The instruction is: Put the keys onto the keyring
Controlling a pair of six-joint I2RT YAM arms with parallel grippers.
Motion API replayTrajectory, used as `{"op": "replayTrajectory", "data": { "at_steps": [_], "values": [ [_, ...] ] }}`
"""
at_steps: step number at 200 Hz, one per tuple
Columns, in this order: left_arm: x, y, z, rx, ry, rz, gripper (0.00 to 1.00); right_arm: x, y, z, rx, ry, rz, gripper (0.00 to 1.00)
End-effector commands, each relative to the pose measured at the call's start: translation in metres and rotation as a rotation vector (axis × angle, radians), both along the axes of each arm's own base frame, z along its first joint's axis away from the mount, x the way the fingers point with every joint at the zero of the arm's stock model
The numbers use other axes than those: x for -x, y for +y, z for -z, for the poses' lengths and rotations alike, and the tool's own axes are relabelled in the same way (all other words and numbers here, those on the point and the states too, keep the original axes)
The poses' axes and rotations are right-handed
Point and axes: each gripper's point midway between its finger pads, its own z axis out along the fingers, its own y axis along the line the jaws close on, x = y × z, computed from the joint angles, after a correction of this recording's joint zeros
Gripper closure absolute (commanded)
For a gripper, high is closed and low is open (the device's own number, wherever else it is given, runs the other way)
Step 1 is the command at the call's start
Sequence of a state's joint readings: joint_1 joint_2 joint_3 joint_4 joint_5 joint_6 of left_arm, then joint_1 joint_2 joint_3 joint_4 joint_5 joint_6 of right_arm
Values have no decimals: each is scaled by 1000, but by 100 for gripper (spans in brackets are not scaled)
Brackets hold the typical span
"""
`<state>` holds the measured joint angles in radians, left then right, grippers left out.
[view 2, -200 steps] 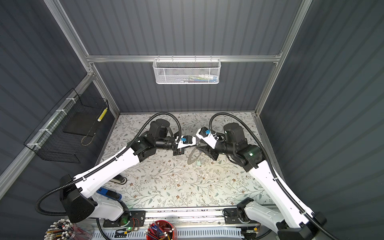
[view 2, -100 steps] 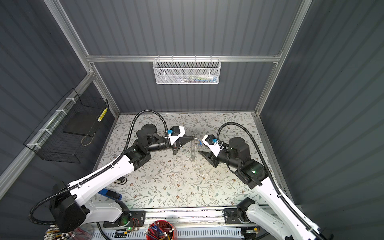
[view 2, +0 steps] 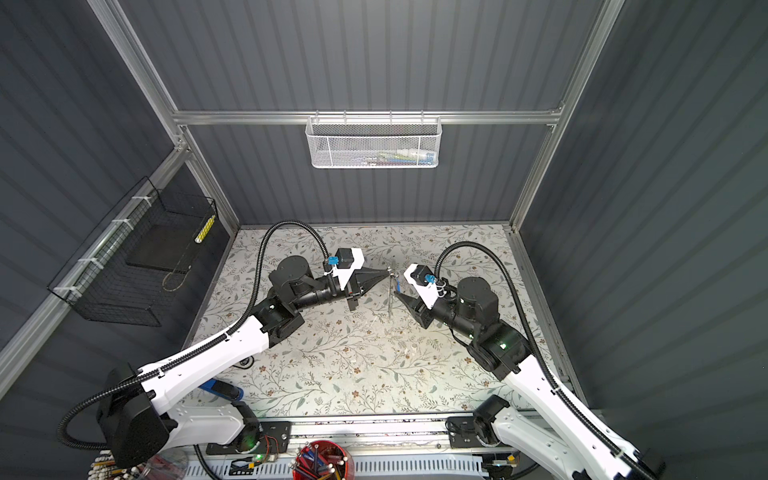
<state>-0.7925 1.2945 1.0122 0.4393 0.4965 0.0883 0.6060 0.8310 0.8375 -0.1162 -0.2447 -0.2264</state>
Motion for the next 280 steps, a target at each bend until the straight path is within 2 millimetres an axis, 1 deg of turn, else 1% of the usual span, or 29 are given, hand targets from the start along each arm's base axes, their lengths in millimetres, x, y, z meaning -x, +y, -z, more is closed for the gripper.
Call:
{"op": "replayTrajectory", "data": {
  "at_steps": [1,20,38,54,79,102,124,153,174,213,229,233,241,250,254,267,280],
  "values": [
    [8,6,-18,73,-31,-6,100,-6,4,-2,-14,-13,22,54],
    [7,5,-18,92,-26,-11,100,-9,8,-1,14,-26,34,56],
    [8,4,-19,97,-23,-14,100,-11,6,-8,-2,-42,57,60],
    [8,3,-19,99,-24,-16,100,-11,5,-13,-22,-57,62,65],
    [8,1,-19,103,-30,-13,100,-9,8,-10,-35,-47,48,79],
    [9,-1,-22,106,-36,1,100,-9,9,-5,-34,-37,44,90],
    [9,-1,-23,115,-41,-1,100,-7,11,-5,-31,-43,30,100],
    [8,3,-29,151,-57,-21,100,-5,13,0,-12,-35,10,100],
    [7,4,-32,174,-65,-24,100,-3,19,5,-5,-15,-23,100],
    [7,3,-25,192,-52,-13,100,6,36,3,-1,-12,-131,100],
    [7,3,-22,196,-53,-14,100,7,40,6,11,-10,-154,100],
    [7,3,-22,197,-53,-14,100,12,44,7,6,-4,-191,100],
    [7,3,-21,197,-53,-13,100,12,44,9,12,1,-188,100],
    [8,3,-21,195,-53,-11,100,12,42,10,18,4,-178,92],
    [8,3,-20,195,-53,-9,100,6,37,11,31,-1,-137,88],
    [10,2,-19,188,-55,6,100,6,26,10,57,-22,-92,75],
    [15,1,-20,182,-65,30,100,9,14,7,83,-62,-56,67]
  ]
}}
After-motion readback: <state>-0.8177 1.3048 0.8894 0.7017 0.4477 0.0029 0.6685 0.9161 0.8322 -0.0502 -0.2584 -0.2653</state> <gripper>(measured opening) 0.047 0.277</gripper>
